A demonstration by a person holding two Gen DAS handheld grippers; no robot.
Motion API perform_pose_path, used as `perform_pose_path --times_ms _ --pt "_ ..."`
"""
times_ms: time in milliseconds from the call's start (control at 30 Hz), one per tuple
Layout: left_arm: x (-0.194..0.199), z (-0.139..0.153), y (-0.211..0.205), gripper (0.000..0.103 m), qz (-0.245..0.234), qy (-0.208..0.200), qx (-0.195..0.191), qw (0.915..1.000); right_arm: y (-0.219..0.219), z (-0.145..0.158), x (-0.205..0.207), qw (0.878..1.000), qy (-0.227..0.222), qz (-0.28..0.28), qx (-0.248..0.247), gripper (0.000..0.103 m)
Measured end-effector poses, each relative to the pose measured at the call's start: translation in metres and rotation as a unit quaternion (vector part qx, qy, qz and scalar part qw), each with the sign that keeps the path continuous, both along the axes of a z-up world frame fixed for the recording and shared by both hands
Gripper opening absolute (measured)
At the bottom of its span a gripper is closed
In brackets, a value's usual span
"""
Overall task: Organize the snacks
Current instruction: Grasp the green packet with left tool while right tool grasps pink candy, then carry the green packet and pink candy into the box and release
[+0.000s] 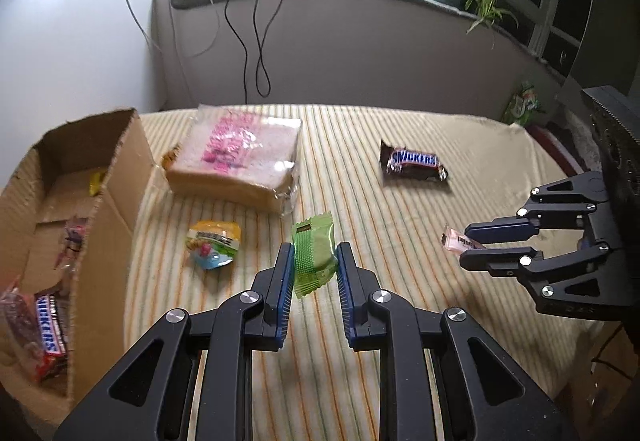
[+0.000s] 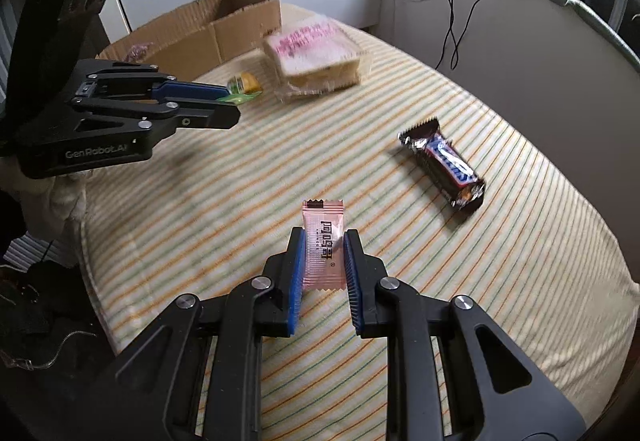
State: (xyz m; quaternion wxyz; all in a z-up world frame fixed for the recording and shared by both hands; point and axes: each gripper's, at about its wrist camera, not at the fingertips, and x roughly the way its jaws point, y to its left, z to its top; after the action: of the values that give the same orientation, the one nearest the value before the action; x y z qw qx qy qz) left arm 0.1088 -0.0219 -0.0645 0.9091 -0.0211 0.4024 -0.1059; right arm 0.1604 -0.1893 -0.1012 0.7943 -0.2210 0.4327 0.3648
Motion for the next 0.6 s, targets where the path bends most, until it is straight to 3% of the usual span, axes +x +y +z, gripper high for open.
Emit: perform_pose_path --times_ms 300,600 --pt "-0.021 0.024 0.029 0.019 0.026 -0.035 -0.018 0.9989 0.026 0.026 -0.007 1.0 -0.025 0.005 0.017 0.02" --pt "-0.042 0.038 0.081 0.019 0.07 -0.057 -0.017 0.9957 0.079 0.045 -0.007 0.998 -0.04 0.029 0.042 0.02"
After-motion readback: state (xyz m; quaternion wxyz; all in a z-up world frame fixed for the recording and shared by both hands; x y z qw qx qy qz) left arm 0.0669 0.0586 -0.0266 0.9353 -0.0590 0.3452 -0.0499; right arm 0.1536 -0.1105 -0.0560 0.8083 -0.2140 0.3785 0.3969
